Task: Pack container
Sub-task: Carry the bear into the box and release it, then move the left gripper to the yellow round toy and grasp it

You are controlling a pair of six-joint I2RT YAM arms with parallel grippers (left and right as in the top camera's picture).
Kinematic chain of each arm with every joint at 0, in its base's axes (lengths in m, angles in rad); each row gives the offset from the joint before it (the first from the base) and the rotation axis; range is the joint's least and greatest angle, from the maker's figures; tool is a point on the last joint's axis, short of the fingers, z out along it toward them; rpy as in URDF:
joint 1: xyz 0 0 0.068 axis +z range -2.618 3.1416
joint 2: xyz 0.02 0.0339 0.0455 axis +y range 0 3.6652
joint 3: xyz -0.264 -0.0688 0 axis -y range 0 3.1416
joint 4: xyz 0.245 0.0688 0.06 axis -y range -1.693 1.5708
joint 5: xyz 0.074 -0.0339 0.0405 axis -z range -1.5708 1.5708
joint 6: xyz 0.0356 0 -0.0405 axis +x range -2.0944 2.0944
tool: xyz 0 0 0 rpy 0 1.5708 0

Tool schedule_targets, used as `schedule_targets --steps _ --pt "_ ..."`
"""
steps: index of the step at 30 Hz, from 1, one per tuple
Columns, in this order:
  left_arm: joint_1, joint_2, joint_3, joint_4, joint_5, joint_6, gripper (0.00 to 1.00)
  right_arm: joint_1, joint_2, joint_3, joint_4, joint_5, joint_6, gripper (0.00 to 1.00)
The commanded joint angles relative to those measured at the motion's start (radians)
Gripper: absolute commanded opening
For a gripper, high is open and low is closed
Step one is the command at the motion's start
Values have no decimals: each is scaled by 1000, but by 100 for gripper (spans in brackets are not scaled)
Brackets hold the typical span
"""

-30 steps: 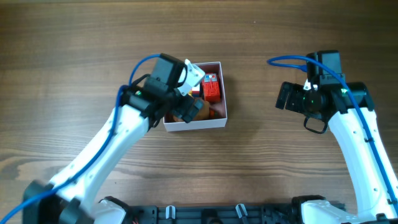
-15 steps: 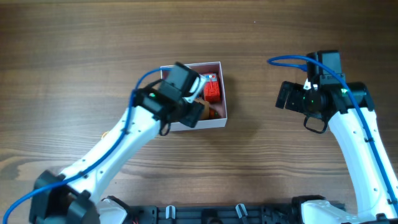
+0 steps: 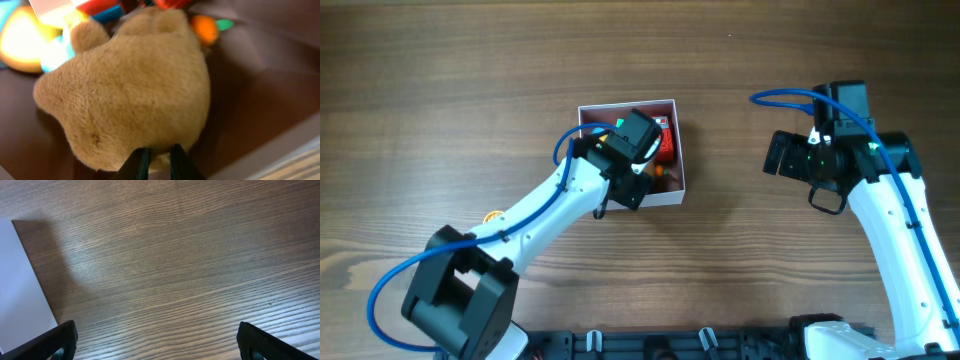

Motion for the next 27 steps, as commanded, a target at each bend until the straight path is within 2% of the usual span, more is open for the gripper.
schedule_targets --steps 1,5,10,11,13,14,15,16,19,22,25,27 --pt "56 56 4 -8 -43 -48 15 -2 8 -8 -4 -8 -5 100" --pt "96 63 4 -7 -43 -48 15 -2 8 -8 -4 -8 -5 100" --pt "88 61 4 -15 -43 -47 29 -2 8 -8 -4 -8 -6 100" --pt "78 58 4 -19 -43 -47 43 -2 8 -8 -4 -8 -6 100" --pt "53 42 6 -23 -43 -47 58 -2 8 -8 -4 -8 -9 100" --pt "41 27 6 -23 -43 -47 71 -2 8 -8 -4 -8 -9 100" --pt "29 5 8 -23 -43 -47 91 -2 8 -8 -3 -8 -10 100" --pt "18 -22 11 -23 -45 -47 100 -2 8 -8 -3 -8 -10 100" --pt "9 -121 19 -24 -51 -54 100 -2 8 -8 -3 -8 -24 100" --pt "25 -261 19 -38 -156 -107 100 -2 8 -8 -1 -8 -24 100" --pt "81 -409 19 -97 -235 -108 100 -2 8 -8 0 -8 -24 100" --pt "150 -476 19 -151 -235 -161 100 -2 8 -8 0 -8 -25 100"
